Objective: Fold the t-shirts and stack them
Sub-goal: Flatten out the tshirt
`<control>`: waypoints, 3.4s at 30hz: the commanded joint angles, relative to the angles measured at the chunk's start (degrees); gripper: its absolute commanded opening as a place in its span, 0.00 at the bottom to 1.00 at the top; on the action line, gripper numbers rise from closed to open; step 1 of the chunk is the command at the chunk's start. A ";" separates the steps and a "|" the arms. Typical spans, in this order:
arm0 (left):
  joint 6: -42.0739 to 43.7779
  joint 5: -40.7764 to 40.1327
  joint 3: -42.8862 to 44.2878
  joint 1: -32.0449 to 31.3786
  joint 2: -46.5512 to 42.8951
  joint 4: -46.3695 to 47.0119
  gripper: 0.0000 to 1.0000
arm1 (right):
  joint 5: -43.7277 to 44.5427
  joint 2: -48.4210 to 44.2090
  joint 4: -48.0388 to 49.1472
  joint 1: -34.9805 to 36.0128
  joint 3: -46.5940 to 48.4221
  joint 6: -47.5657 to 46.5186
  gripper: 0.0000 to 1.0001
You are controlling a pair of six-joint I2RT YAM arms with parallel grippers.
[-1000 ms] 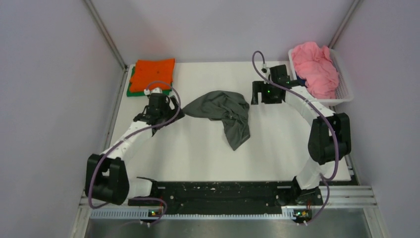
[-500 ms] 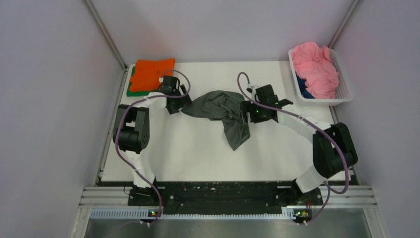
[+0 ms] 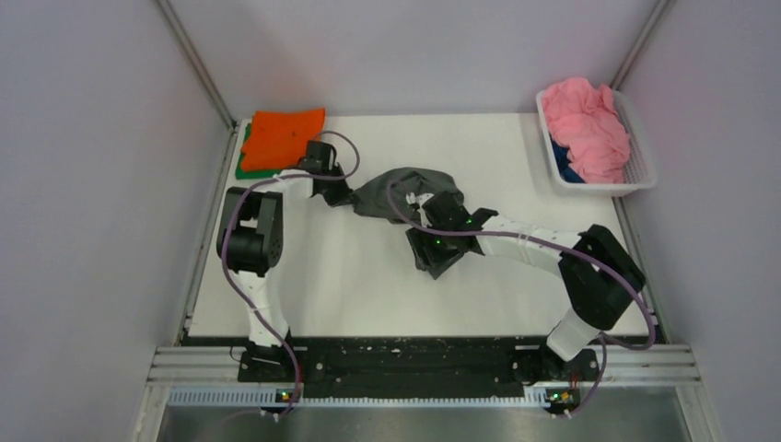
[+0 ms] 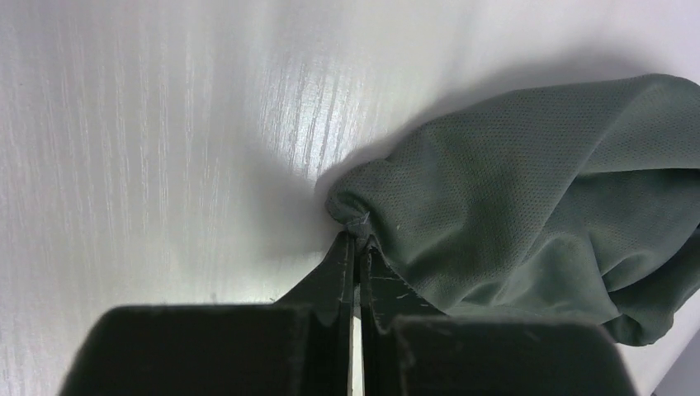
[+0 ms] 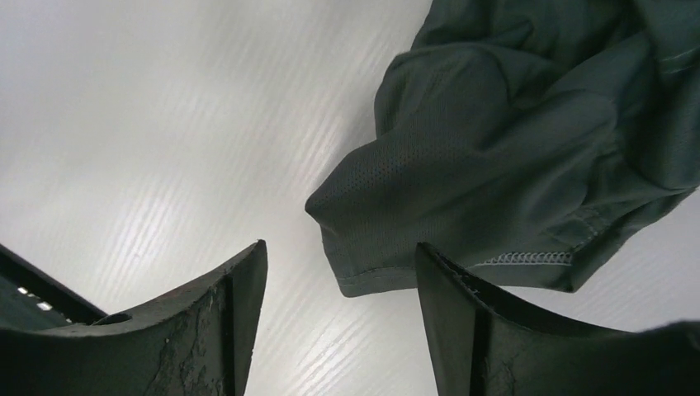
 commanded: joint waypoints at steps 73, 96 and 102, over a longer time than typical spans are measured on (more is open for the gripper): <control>1.68 -25.30 2.45 1.42 -19.70 -10.37 0.44 | 6.21 -10.34 19.46 -30.09 -0.84 -11.13 0.35; -2.52 -6.93 -16.39 -22.68 -33.10 -31.72 0.99 | 13.74 -13.42 14.66 -30.04 -5.08 7.86 0.99; -5.29 -7.04 -20.46 -25.25 -30.95 -30.48 0.89 | 8.22 -12.24 14.16 -30.04 -7.30 10.16 0.98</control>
